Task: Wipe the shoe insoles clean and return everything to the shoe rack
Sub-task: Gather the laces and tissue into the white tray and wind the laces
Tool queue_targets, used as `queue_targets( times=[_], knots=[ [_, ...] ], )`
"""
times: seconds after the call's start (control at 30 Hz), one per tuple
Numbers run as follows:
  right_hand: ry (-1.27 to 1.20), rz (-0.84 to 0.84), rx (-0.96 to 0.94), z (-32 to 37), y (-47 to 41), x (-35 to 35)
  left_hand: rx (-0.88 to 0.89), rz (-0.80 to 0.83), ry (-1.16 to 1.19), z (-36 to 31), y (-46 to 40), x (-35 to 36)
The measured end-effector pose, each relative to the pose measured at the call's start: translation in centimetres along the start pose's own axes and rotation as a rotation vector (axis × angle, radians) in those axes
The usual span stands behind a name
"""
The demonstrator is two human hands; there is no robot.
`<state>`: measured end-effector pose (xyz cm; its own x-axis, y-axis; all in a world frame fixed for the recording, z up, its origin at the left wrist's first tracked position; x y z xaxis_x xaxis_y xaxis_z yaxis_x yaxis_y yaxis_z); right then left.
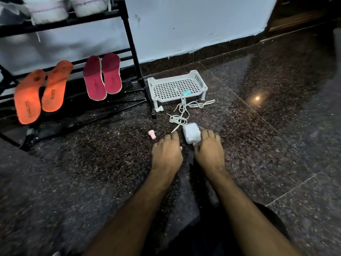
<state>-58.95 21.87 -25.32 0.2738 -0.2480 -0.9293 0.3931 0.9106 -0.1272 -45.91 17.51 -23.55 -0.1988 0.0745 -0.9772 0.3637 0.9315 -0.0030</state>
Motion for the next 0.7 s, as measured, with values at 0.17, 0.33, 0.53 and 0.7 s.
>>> queue_targets(
  times=[0.17,0.33,0.53,0.7],
  knots=[
    [-0.122,0.041,0.113,-1.8,-1.9,3.7,-0.074,0.080,0.328,0.6,-3.5,3.5],
    [-0.201,0.217,0.168,-2.6,-3.7,7.3,-0.103,0.125,0.461,1.6,-5.9,7.5],
    [-0.282,0.187,0.196,-2.8,-5.2,8.9,-0.066,0.121,0.509,0.3,-7.4,10.0],
    [-0.369,0.124,0.145,-2.5,-5.9,8.4,-0.147,-0.035,0.644,1.5,-8.2,9.1]
  ],
)
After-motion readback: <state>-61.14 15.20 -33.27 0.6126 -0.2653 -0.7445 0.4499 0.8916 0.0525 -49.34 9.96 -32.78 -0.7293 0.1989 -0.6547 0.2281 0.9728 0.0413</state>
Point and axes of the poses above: each hand's wrist, its own y-axis away from the middle knuckle, its own x-axis out of the palm, z = x × y, the point moved 10 cm from there along -y, towards the middle knuckle, and after that the axes turned 5 degrees about -x, right-handed, at the moved point
